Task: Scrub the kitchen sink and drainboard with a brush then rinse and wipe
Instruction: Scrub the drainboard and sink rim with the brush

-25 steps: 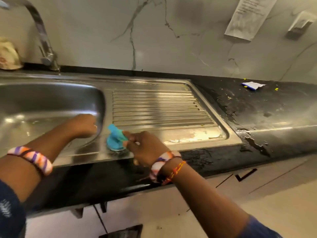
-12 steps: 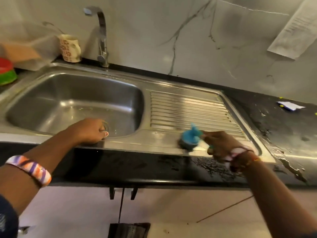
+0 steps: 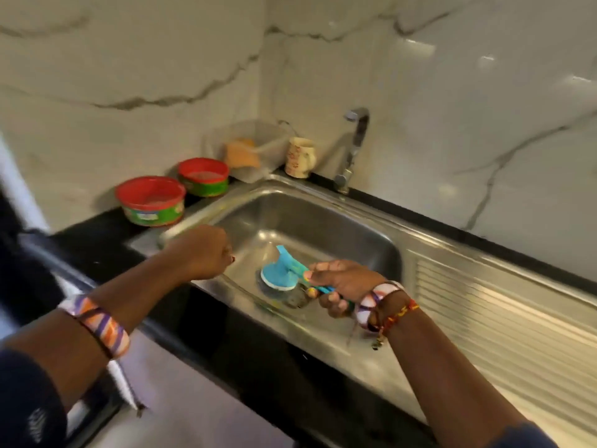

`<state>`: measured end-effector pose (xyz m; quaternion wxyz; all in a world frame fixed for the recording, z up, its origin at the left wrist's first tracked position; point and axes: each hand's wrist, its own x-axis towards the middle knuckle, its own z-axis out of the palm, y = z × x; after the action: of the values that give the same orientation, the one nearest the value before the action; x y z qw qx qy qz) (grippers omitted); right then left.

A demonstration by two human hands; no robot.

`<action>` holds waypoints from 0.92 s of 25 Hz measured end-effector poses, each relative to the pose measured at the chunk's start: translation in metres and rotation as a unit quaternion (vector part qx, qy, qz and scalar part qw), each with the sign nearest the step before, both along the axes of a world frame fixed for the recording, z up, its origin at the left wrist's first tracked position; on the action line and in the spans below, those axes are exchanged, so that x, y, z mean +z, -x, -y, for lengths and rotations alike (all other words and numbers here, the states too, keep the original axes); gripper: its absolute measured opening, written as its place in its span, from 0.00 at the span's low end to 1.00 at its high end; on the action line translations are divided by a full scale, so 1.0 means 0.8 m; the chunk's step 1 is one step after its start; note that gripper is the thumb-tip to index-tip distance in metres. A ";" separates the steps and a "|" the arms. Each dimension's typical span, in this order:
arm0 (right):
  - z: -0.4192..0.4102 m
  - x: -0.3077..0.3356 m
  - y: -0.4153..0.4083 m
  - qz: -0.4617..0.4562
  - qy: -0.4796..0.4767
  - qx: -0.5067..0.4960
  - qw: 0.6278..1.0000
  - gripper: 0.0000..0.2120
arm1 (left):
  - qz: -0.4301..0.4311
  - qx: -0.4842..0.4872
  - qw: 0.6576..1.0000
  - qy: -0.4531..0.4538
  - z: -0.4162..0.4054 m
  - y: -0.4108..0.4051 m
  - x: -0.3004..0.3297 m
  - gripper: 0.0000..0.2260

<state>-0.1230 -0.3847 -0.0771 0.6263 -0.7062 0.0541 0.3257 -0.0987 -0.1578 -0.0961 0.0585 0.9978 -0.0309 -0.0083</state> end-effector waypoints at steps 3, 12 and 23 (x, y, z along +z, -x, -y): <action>-0.072 0.028 -0.063 0.098 0.019 -0.004 0.995 0.06 | 0.070 0.064 0.995 -0.028 -0.063 -0.039 0.016 0.14; -0.288 0.006 -0.326 0.401 0.374 0.038 0.836 0.14 | 0.046 0.006 0.998 -0.050 -0.149 -0.197 0.009 0.16; -0.298 0.024 -0.350 0.377 0.423 0.156 0.809 0.14 | 0.018 -0.064 0.993 -0.094 -0.162 -0.221 0.010 0.12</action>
<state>0.1568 -0.1465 -0.0579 0.1780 -0.9675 -0.1648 0.0718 0.0783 -0.0281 -0.0885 -0.0364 0.9948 -0.0949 0.0034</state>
